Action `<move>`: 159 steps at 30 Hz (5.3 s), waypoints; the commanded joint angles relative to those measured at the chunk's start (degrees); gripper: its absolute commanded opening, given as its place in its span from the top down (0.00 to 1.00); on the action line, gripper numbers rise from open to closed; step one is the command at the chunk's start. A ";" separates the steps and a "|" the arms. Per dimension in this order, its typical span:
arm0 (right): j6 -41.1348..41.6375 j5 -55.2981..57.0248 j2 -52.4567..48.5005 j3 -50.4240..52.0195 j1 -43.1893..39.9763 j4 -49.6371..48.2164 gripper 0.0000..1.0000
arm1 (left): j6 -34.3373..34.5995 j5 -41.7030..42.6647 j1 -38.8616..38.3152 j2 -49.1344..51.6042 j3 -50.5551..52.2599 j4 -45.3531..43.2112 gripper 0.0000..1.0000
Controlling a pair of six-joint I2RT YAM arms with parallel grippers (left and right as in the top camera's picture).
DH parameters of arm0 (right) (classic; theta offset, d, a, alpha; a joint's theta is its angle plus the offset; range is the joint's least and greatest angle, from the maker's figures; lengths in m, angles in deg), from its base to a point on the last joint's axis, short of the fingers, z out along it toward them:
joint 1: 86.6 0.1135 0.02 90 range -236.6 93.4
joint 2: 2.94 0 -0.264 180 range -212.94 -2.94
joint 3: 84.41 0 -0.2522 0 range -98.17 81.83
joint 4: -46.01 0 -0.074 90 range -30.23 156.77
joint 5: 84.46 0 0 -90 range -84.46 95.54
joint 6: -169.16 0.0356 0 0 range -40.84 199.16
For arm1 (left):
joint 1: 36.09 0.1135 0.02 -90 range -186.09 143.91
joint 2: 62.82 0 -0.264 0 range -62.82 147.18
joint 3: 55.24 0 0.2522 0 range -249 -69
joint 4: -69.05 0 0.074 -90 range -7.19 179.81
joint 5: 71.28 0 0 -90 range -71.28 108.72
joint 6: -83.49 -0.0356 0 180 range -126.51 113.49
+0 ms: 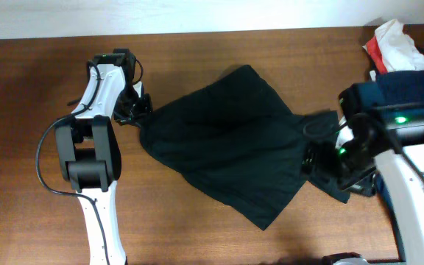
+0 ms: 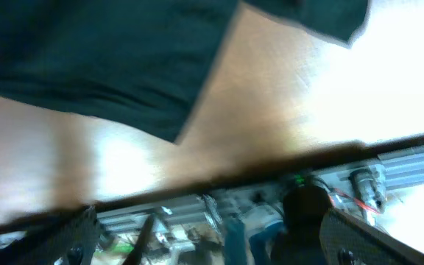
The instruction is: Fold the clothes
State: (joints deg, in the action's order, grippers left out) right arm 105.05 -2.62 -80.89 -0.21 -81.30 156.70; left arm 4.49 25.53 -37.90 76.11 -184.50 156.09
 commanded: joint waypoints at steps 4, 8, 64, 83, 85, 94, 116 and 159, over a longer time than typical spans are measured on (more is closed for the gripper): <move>3.56 -2.51 -2.01 15.63 6.75 -9.55 0.01 | 0.11 -2.12 0.59 2.86 0.28 -0.20 0.99; 3.87 -6.49 -3.58 21.62 13.31 -20.79 0.06 | 0.11 -2.10 0.59 2.86 0.28 -0.17 0.99; 3.80 21.33 -5.51 -73.35 13.31 -0.02 0.96 | 6.34 -7.58 0.59 -48.54 -49.44 17.90 1.00; -0.11 17.75 -51.41 -72.89 9.77 -15.58 0.96 | 8.26 -21.64 5.38 1.90 -41.00 8.96 0.99; 0.07 17.59 -51.15 -72.91 9.35 -14.60 0.96 | 8.24 -21.66 5.77 3.45 -41.00 8.52 0.96; -0.15 2.03 -49.83 -68.50 15.50 0.44 0.96 | 6.01 -20.26 7.52 3.58 -41.16 13.81 1.00; -3.96 10.67 -36.98 -41.35 13.29 0.44 0.84 | 4.35 -19.47 13.86 3.89 -34.42 21.14 1.00; -14.97 -8.76 -48.54 -8.85 11.89 -58.25 0.43 | 4.35 -19.93 15.63 3.89 -34.42 22.82 0.94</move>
State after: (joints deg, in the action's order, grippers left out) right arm 90.66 -12.85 -127.86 -9.54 -69.63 98.63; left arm 9.28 7.25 -22.69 80.16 -219.04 178.84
